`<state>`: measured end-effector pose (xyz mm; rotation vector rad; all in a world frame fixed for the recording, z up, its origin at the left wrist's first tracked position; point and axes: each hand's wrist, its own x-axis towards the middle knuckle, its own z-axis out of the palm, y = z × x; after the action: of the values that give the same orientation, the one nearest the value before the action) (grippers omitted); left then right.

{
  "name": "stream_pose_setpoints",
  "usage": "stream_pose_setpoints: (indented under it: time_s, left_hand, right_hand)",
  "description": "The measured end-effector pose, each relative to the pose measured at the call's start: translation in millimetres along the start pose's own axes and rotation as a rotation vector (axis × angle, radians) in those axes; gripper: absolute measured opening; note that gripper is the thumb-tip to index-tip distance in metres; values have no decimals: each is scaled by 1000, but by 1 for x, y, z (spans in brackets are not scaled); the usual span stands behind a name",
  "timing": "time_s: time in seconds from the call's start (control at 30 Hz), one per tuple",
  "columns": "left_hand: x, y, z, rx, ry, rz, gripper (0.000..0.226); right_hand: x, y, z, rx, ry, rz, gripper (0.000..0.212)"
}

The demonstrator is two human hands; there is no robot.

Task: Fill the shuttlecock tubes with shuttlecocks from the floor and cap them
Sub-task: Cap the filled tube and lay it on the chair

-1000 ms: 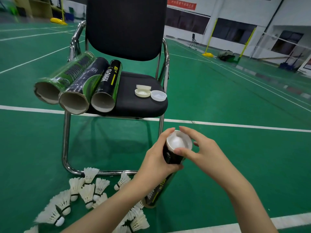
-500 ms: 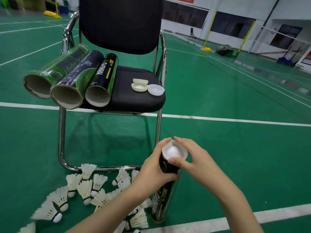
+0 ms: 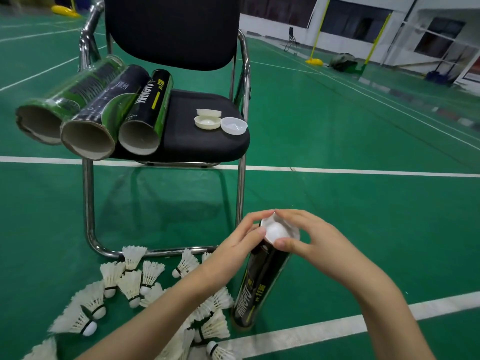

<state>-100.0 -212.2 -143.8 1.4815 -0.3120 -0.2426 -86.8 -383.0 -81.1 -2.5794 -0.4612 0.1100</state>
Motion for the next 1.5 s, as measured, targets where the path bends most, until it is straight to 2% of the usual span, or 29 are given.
stream_pose_setpoints:
  time_s: [0.1, 0.37, 0.5, 0.63, 0.7, 0.77, 0.93, 1.17, 1.37, 1.5]
  left_hand:
    - [0, -1, 3, 48, 57, 0, 31]
    - [4, 12, 1, 71, 40, -31, 20]
    - [2, 25, -2, 127, 31, -114, 21]
    - [-7, 44, 4, 68, 37, -238, 32]
    - [-8, 50, 7, -1, 89, -279, 45]
    - [-10, 57, 9, -17, 109, -290, 48]
    - [-15, 90, 12, 0, 118, -166, 41]
    - [-25, 165, 21, -22, 116, 152, 36]
    - [-32, 201, 22, 10, 184, 380, 40]
    - [-31, 205, 17, 27, 264, 460, 42]
  right_hand:
    - [0, 1, 3, -22, -34, 9, 59]
    - [5, -3, 4, -67, -49, 68, 61]
    - [2, -10, 3, 98, -71, 153, 63]
    - [-6, -19, 0, 342, -60, 283, 77]
    - [-9, -20, -2, 368, -44, 305, 80]
    - [-13, -23, -6, 369, -27, 294, 78]
    - [-28, -48, -39, 369, 131, 212, 75]
    - [-53, -101, -93, 291, 387, 0, 58]
    - [-55, -129, -112, 231, 544, -192, 64]
    - [-41, -138, -105, 200, 627, -304, 66]
